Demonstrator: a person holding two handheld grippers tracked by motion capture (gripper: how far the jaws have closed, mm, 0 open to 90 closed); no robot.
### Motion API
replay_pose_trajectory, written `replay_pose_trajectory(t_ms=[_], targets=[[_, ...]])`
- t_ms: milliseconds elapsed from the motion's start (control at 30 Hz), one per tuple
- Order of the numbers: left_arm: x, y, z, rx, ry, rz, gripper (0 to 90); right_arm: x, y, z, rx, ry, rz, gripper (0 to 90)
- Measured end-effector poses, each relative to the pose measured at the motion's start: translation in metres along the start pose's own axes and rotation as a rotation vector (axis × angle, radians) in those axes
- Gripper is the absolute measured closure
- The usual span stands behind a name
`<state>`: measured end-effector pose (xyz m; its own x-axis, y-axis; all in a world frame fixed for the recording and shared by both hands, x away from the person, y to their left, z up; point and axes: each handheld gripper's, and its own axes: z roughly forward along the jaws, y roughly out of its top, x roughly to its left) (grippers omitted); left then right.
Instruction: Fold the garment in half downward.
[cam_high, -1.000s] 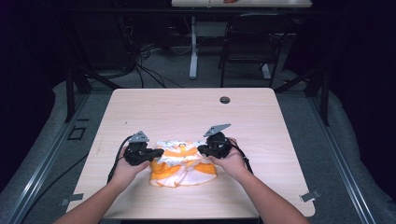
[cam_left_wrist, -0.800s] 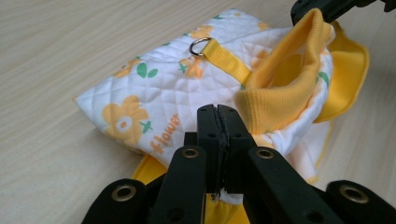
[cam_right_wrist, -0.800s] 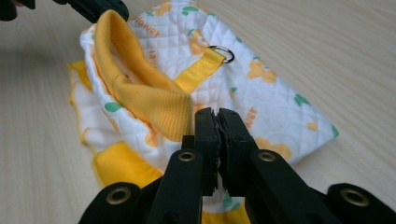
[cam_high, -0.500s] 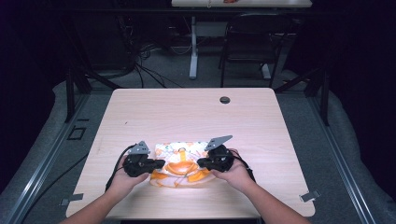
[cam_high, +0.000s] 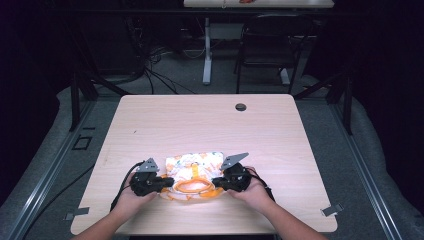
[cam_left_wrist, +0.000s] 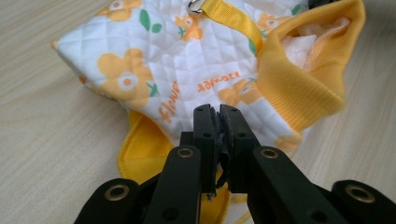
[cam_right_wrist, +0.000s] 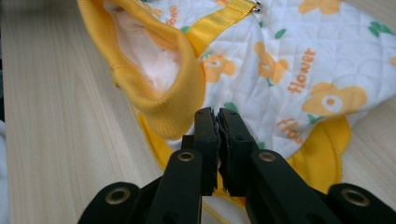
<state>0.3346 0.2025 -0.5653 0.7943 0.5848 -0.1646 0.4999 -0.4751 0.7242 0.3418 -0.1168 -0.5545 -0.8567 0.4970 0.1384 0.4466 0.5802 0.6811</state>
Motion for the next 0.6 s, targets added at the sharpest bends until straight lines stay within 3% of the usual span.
replay_pose_trajectory(t_ms=[267,600], targets=[[0.003,-0.008,0.005,-0.003,0.006,-0.014,84.7,0.001,-0.007,0.006,0.018,0.008,-0.007,86.0],[0.001,-0.008,0.001,-0.029,0.01,-0.026,83.2,0.004,-0.015,0.003,-0.005,-0.007,0.004,85.8]])
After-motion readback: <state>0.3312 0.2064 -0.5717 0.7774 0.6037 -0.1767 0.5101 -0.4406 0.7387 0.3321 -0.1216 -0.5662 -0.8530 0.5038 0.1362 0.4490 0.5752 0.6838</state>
